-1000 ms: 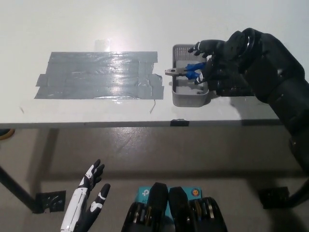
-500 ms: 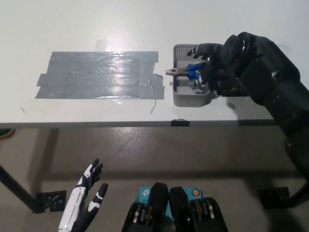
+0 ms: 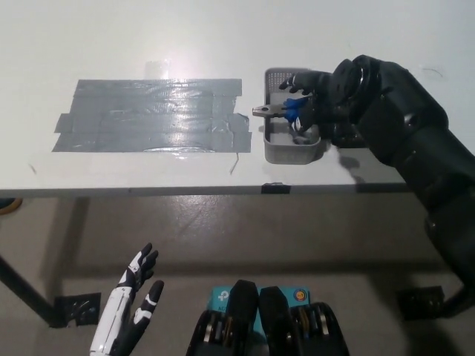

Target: The robot picks the blue plier placed on top of the container and places it on the grey area of the table

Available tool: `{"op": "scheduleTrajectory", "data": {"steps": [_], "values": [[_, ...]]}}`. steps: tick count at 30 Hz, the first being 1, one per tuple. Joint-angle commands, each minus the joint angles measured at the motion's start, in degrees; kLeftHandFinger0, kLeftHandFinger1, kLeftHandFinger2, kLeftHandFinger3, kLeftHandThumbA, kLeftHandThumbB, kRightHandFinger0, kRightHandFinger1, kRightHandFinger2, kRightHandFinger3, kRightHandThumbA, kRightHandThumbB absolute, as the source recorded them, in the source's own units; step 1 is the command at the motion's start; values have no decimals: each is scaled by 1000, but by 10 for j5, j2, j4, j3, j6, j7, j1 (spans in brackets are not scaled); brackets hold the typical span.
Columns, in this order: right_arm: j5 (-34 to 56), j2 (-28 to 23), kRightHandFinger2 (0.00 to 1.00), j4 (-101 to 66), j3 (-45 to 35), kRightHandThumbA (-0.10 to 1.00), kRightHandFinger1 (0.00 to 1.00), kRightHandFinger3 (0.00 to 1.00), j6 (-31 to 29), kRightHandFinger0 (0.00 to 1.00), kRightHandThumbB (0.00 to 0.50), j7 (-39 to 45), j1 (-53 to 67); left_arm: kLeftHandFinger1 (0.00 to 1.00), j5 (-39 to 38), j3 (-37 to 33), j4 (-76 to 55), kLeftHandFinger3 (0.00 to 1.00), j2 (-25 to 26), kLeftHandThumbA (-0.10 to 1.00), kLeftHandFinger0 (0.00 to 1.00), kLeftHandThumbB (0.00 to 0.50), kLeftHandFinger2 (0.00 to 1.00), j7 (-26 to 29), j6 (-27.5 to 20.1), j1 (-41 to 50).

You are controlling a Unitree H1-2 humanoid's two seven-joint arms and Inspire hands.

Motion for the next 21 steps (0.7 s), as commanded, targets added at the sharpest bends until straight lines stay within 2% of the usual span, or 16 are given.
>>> {"op": "scheduleTrajectory", "data": {"steps": [1, 5, 7, 8, 13, 15, 16, 17, 18, 19, 20, 21], "values": [[-13, 17, 1000, 17, -1, 553, 1000, 1000, -29, 1000, 332, -24, -31, 1000, -13, 2, -19, 1000, 6, 921, 1000, 170, 1000, -7, -12, -3], [-32, 23, 1000, 43, 13, 505, 1000, 1000, -43, 1000, 344, -39, -20, 1000, -20, 3, -11, 1000, 8, 955, 1000, 151, 1000, -7, -28, -6], [-43, 26, 1000, 53, 24, 503, 1000, 1000, -46, 1000, 339, -41, -18, 1000, -22, 4, -11, 1000, 9, 962, 1000, 152, 1000, -7, -28, -6], [-48, 28, 1000, 61, 28, 461, 1000, 1000, -37, 1000, 335, -45, -14, 1000, -22, 4, -11, 1000, 9, 974, 1000, 162, 1000, -7, -29, -5], [-59, 35, 1000, 73, 39, 392, 1000, 1000, -26, 1000, 323, -59, 2, 1000, -28, 4, -14, 1000, 8, 982, 1000, 168, 1000, -9, -28, 4], [-65, 36, 1000, 79, 45, 361, 1000, 1000, -31, 1000, 319, -65, 7, 1000, -30, 4, -10, 1000, 9, 984, 1000, 149, 1000, -10, -29, 0], [-68, 39, 1000, 79, 48, 305, 986, 1000, -28, 806, 317, -72, 14, 1000, -31, 3, -16, 1000, 9, 988, 1000, 157, 1000, -12, -21, 5], [-71, 39, 1000, 79, 50, 267, 843, 1000, -29, 674, 305, -81, 17, 1000, -31, 2, -17, 1000, 9, 992, 1000, 152, 1000, -12, -20, 5], [-75, 39, 953, 80, 53, 181, 797, 1000, -31, 614, 281, -91, 18, 1000, -32, 2, -16, 1000, 10, 992, 1000, 142, 1000, -13, -22, 1], [-80, 41, 1000, 80, 56, 50, 951, 953, -30, 767, 264, -111, 23, 1000, -35, 3, -14, 1000, 12, 992, 1000, 135, 1000, -14, -26, -1], [-83, 42, 1000, 78, 57, -43, 975, 934, -33, 825, 245, -122, 26, 993, -34, 3, -13, 1000, 12, 992, 1000, 132, 1000, -14, -28, 0], [-85, 41, 904, 76, 58, -97, 819, 1000, -38, 669, 229, -137, 29, 985, -33, 4, -12, 1000, 12, 992, 1000, 137, 1000, -13, -30, 0]]}}
